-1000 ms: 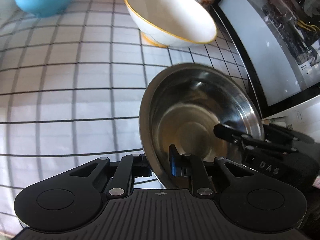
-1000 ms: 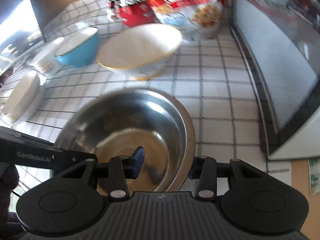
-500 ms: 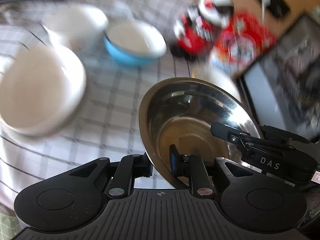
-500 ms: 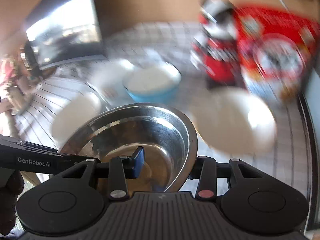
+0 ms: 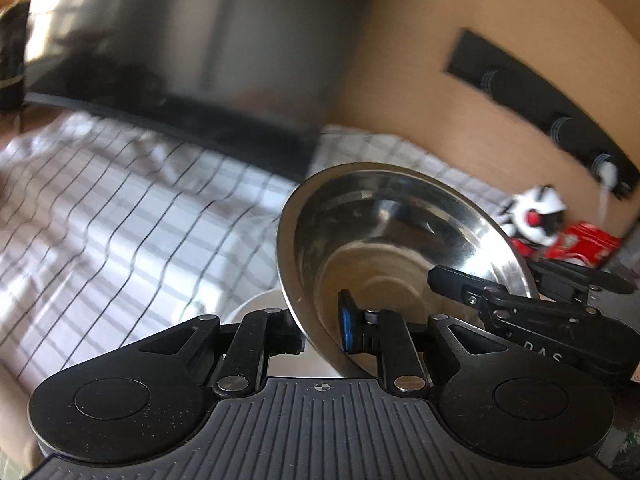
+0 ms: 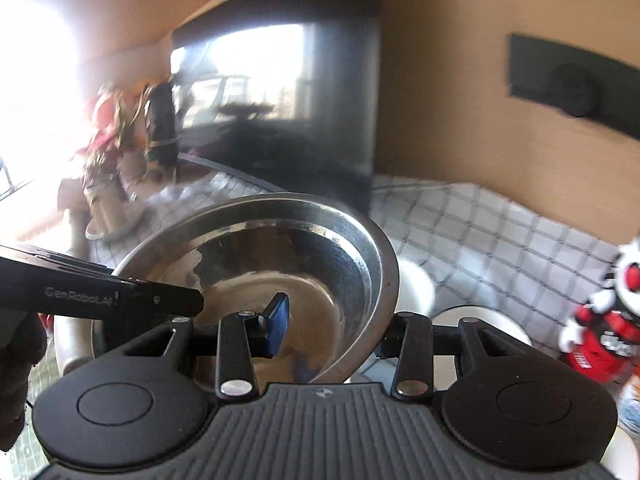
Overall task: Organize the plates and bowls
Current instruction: 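Lift the steel bowl and carry it toward the stacked white bowl, then lower the steel bowl into the white bowl and open the right gripper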
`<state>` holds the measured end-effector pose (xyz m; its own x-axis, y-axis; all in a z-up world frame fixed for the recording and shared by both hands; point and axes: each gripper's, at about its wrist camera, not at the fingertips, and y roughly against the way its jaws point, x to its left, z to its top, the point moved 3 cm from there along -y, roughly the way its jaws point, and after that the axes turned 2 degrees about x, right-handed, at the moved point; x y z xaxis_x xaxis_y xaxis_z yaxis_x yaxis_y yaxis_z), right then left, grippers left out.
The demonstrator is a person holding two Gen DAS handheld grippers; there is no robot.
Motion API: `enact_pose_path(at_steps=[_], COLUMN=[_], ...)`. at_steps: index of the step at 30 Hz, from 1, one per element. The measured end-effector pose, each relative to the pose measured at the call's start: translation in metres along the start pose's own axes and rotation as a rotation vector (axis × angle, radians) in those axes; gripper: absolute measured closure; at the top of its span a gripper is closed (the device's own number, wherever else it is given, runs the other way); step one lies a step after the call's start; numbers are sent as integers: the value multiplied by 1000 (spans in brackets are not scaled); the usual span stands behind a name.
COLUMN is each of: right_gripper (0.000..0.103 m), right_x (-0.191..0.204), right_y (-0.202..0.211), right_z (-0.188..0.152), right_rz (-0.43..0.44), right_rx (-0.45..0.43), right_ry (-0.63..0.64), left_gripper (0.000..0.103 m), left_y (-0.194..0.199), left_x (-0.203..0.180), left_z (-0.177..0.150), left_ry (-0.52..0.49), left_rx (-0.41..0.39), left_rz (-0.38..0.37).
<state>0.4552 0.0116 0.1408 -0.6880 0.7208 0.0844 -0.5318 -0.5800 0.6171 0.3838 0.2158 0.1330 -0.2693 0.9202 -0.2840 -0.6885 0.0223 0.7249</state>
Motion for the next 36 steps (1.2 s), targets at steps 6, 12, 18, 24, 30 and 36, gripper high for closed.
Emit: enact_pose_path(at_steps=[6,12,18,24,30,36], right_gripper=[62,62,62,62,62,62], right_x=[12,13,15,15,12,9], right_y=[-39,-68,-83,-94,-98,-105], right_z=[-19,-46,-64,-71,-75,-81], right_rz=[-3,-13,-13,-25,-11,27], right_rx=[102,185,224,246,254,282], right_ry=[21,29,44,47,24,-13], left_gripper=[85,84,84,84,84,78], left_y=[-41,-63,-75,-81,-88,-83], left_x=[28,38,47,51,60,69], left_z=[-24,-51,-64,-65,-62,-52], left_ry=[46,55,66,59,103,148], left_rx=[97,131,157,157,170,185], left_rz=[21,68,83,87,47,4])
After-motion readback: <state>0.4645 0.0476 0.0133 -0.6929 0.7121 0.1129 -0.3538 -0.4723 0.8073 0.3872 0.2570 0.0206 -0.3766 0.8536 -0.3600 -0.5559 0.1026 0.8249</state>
